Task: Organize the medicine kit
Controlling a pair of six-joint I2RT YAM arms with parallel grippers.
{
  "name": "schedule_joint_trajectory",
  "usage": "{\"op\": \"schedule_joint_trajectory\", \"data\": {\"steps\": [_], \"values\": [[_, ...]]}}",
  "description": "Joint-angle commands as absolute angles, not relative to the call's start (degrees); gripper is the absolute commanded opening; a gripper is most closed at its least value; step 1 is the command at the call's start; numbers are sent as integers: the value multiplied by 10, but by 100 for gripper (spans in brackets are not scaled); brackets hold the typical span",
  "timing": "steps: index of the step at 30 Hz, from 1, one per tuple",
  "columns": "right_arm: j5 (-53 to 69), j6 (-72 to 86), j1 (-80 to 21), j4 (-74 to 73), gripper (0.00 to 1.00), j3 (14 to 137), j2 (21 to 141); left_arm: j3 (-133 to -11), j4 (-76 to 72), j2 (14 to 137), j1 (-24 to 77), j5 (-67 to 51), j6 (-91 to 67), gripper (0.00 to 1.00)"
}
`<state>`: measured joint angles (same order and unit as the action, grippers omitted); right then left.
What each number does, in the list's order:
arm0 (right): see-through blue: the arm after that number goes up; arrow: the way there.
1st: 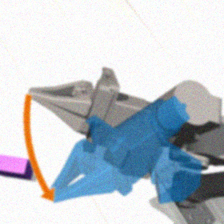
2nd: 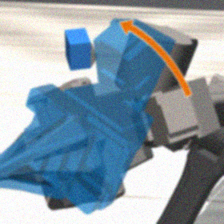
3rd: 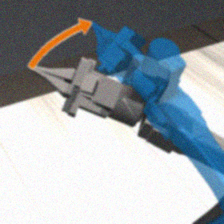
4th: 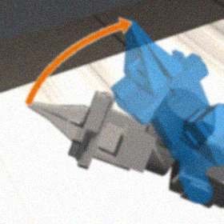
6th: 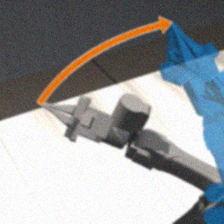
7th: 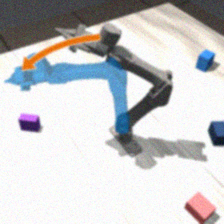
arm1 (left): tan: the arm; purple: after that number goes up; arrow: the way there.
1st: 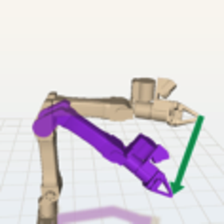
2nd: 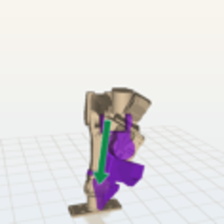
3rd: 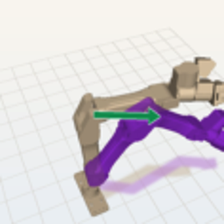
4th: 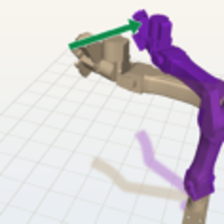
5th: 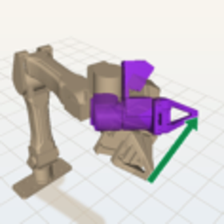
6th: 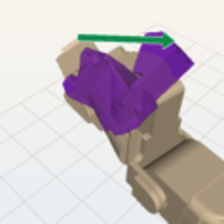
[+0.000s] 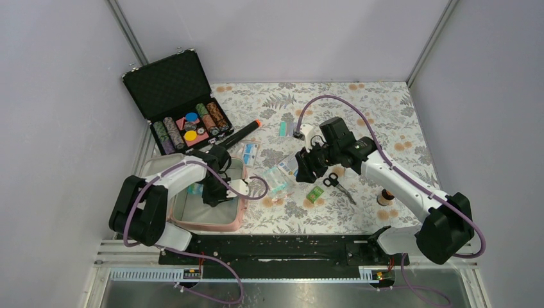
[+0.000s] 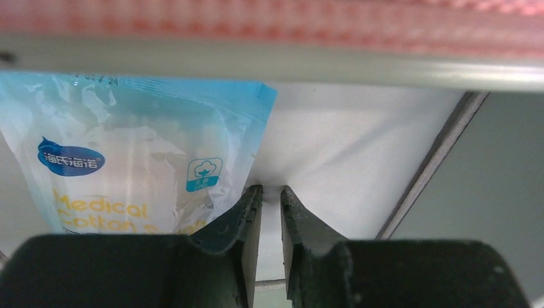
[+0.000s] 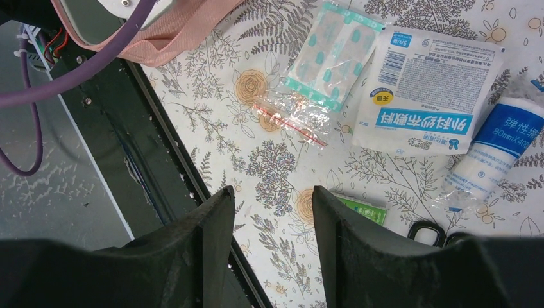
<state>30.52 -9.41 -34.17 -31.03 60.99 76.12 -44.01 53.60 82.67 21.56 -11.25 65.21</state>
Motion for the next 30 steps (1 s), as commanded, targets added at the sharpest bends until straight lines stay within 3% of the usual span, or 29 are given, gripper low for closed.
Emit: {"op": "schedule_joint_trajectory", "data": {"steps": [1,16,20,25,30], "values": [[297,-104,-341,-311,55,610,754,-458,418,856,198,-69,672,19],[290,-103,-341,-312,55,614,770,-498,398,877,166,-27,718,23],[289,-102,-341,-311,55,614,770,-534,482,889,159,-29,715,24],[287,-105,-341,-312,55,615,774,-534,484,877,146,-19,719,26],[235,-101,-341,-310,58,633,807,-566,569,857,146,-89,700,36]]}}
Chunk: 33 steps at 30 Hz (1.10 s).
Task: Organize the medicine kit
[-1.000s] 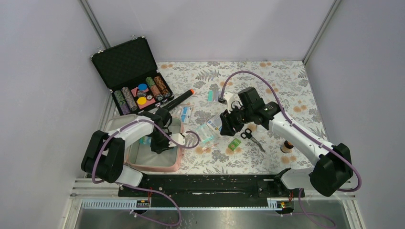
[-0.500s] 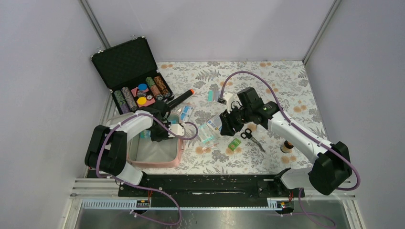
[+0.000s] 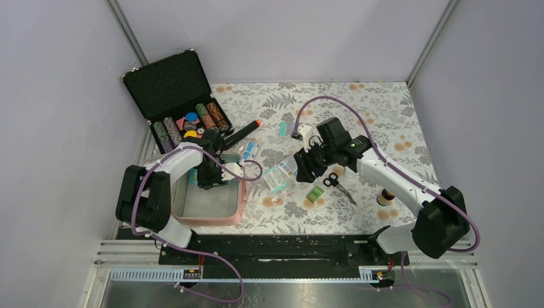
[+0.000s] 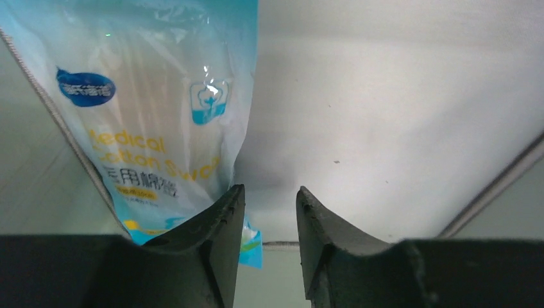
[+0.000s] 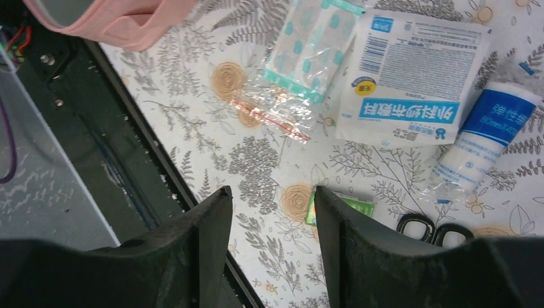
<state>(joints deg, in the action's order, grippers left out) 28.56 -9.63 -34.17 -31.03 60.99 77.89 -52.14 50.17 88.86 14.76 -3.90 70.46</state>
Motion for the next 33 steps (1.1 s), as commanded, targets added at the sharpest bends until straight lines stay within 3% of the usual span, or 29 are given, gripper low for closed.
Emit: {"op": "schedule_joint_trajectory", "data": {"steps": [1,6,12,15,21,33], "values": [[213,-97,-341,-310,58,641,820,-575,589,845,149,-111,693,39],[142,-100,-337,-312,63,691,910,-599,614,769,159,-196,607,50],[114,-121,-334,-331,72,746,986,-601,522,663,161,-289,377,58],[111,-133,-334,-331,73,769,1010,-595,469,634,162,-311,250,71],[122,-169,-334,-353,75,853,1087,-557,377,599,162,-364,73,75],[125,-180,-334,-432,72,947,1198,-556,375,599,161,-379,87,74]]}}
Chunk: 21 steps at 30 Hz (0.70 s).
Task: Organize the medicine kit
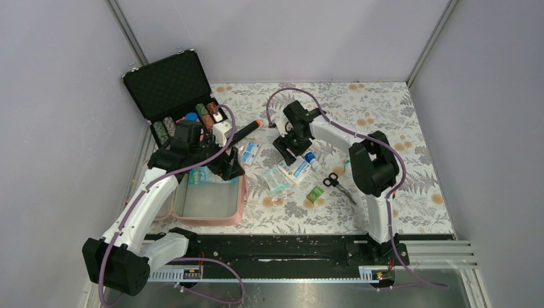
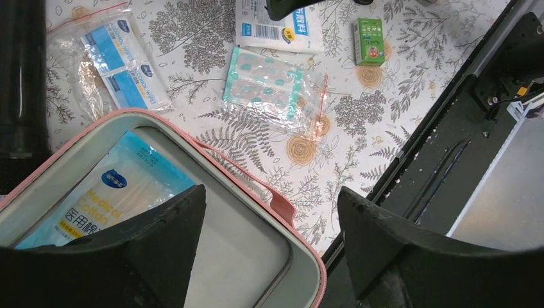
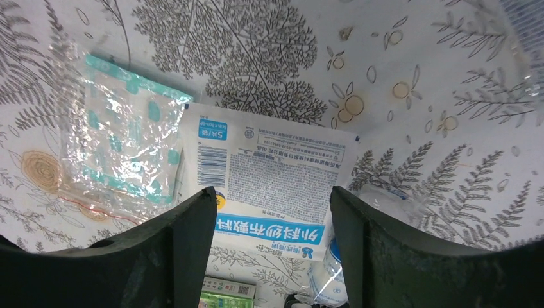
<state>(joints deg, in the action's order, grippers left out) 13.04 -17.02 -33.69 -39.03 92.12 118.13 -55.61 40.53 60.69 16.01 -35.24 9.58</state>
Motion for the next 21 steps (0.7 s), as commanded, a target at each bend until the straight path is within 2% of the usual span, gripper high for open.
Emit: {"op": "schedule_joint_trajectory", "data": {"steps": [1,10,13,17,21], "values": [[121,-179,-334,-437,72,950,1204,-556,375,601,161,-378,88,74],[115,-162,-334,-489,68,994,1254,-554,366,609,161,-376,89,72],[113,-147,-334,-499,62,999,1267,-555,366,609,161,-378,90,72],[119,-128,-334,-497,45,992,1272,-553,362,610,160,-379,90,71],[110,-115,-334,-473,23,966,1254,-555,358,611,161,-379,89,71]]}}
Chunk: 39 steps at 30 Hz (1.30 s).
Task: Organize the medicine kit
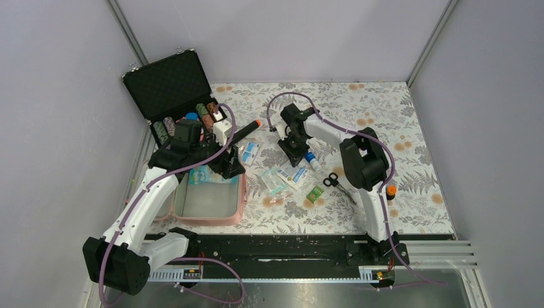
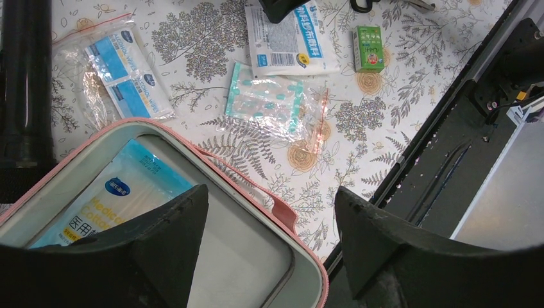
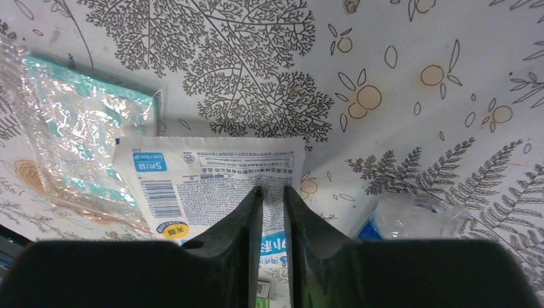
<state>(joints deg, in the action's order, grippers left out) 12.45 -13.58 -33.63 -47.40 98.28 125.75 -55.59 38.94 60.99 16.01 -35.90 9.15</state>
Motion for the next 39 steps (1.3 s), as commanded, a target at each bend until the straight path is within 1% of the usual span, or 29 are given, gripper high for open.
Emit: {"op": "schedule_joint_trajectory", "data": {"steps": [1,6,11,15,21,26,36,37,39], "values": [[107,-112,-334,-464,19,956,1243,-555,356,611,160,-379,89,71],[113,-102,-335,-440,0,924,1184,-555,343,623,162,-378,83,71],[135,-85,-335,-432,0,904,1124,-556,319,644,163,-378,59,71],[144,-78,-335,-429,0,894,1097,-560,305,665,164,-375,48,71],[155,-75,-335,-425,0,883,1083,-575,279,705,164,-357,4,71],[170,-70,-334,-416,0,871,1067,-579,238,733,164,-332,-66,72],[170,-72,-335,-399,0,851,1070,-627,253,806,164,-332,-74,72],[167,-72,-335,-398,2,851,1074,-629,254,809,164,-335,-78,72],[165,-73,-334,-398,13,850,1082,-626,252,811,164,-346,-87,72]]}}
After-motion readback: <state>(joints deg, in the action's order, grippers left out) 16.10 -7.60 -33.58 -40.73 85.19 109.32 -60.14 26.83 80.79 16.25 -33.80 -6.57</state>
